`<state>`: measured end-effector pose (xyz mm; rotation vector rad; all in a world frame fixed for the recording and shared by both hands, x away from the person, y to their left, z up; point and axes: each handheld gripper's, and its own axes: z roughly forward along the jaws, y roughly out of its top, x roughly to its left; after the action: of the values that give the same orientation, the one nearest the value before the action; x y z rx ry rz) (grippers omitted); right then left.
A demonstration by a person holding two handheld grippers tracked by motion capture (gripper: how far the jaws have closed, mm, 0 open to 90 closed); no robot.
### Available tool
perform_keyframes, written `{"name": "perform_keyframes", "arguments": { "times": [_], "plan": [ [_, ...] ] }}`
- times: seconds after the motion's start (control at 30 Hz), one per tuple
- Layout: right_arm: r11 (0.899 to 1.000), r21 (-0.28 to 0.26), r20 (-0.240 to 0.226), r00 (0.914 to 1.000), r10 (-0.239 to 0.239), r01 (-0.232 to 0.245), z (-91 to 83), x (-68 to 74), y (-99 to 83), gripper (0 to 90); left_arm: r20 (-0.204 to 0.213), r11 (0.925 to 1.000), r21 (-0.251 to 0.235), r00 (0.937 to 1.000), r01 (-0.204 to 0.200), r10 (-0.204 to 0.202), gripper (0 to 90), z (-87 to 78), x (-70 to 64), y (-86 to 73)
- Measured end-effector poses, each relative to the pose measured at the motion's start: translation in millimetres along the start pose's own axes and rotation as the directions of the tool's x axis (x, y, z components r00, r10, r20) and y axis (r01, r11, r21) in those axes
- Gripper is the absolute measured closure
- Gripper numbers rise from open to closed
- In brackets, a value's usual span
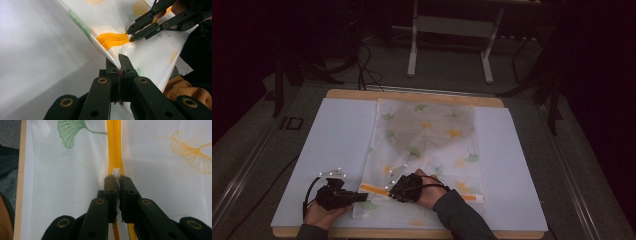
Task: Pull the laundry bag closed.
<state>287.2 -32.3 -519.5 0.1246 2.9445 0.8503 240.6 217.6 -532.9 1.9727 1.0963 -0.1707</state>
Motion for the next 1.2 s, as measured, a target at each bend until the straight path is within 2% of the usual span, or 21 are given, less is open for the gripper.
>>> {"name": "perform_keyframes", "arguments": {
  "times": [1.2],
  "plan": [
    [0.999,0.045,0.014,0.9999,-0.006,0.005,-13.8,-1.8,-19.5,85.5,-0.001,1.0,-0.005,1.0,0.0,0.0,88.4,-1.6,0.8,-0.3]
  ]
}}
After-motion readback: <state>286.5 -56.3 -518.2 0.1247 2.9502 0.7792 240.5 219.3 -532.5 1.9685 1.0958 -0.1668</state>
